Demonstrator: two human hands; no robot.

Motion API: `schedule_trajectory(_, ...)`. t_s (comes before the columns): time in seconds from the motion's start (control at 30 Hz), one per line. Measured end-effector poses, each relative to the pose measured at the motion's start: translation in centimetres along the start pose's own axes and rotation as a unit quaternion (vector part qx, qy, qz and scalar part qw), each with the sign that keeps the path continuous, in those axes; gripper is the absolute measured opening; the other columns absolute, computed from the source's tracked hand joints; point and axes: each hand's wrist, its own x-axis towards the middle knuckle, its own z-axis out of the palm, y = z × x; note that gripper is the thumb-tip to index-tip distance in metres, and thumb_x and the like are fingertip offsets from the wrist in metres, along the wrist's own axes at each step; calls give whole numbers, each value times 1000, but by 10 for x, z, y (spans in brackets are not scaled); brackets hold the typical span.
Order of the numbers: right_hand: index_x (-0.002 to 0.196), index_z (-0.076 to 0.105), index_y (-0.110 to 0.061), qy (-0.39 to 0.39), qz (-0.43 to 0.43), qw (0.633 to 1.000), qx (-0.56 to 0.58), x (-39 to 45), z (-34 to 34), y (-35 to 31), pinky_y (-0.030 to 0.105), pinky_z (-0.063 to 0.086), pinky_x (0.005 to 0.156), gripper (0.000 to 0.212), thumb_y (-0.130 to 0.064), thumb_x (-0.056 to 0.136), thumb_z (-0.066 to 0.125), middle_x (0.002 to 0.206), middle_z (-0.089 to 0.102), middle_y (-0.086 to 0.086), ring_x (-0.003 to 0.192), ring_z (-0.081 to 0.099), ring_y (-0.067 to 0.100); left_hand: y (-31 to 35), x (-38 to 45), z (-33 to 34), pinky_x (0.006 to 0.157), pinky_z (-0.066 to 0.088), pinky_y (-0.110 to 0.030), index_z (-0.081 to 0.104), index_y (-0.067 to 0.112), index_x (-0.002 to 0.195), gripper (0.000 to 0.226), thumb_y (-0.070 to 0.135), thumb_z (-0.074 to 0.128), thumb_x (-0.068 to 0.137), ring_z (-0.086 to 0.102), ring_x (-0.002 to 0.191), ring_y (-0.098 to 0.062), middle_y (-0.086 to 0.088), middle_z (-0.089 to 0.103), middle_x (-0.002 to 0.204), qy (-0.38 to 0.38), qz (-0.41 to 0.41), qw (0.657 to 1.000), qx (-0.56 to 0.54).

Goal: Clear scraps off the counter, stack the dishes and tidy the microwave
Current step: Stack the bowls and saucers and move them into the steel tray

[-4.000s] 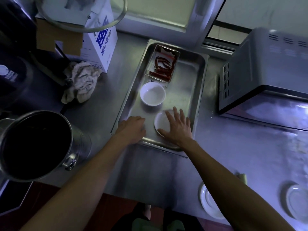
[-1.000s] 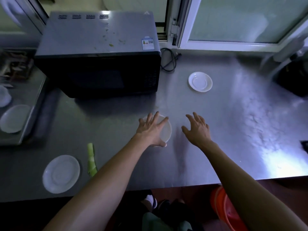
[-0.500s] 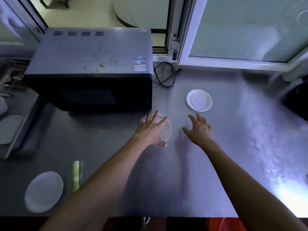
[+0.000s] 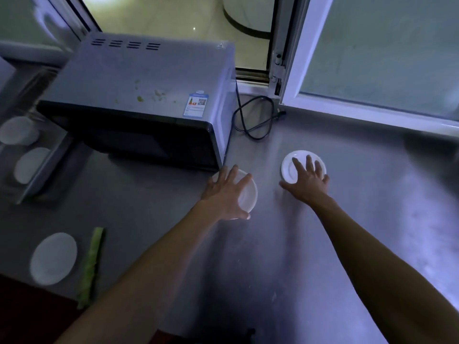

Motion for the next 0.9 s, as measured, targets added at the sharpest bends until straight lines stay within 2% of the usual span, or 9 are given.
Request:
schedule_trajectory(0.27, 156, -5, -39, -47, -44, 996, -60, 47, 12, 23, 74, 9, 113, 115, -86, 71, 57, 165, -19, 5, 150, -16, 41, 21, 38, 15, 117, 14, -59, -6, 45, 151, 120, 75, 68, 62, -15, 150, -28, 6, -15, 162, -39, -7, 999, 13)
schedule_trajectory(0.5, 154, -7, -43, -27, -57, 996, -58, 70, 18, 35, 77, 5, 110, 122, -91, 62, 57, 164, -25, 4, 148, -22, 44, 32, 56, 21, 115, 17, -62, -8, 45, 151, 120, 77, 67, 63, -13, 150, -29, 6, -14, 162, -47, 4, 999, 20)
schedule_trajectory(0.67, 153, 6, -43, -4, -60, 996, -58, 70, 12, 35, 68, 22, 110, 118, -87, 59, 64, 164, -2, 7, 148, 1, 45, 33, 54, 19, 115, 17, -62, -10, 45, 151, 120, 77, 65, 64, -15, 150, -28, 5, -15, 162, -47, 5, 998, 30)
schedule_trajectory(0.9, 153, 11, -43, 11, -79, 996, -48, 27, 15, 20, 62, 22, 111, 115, -82, 61, 68, 162, 2, 8, 145, 8, 44, 24, 29, 20, 118, 13, -58, -10, 47, 150, 120, 77, 66, 61, -16, 150, -27, 8, -17, 162, -44, -10, 999, 16)
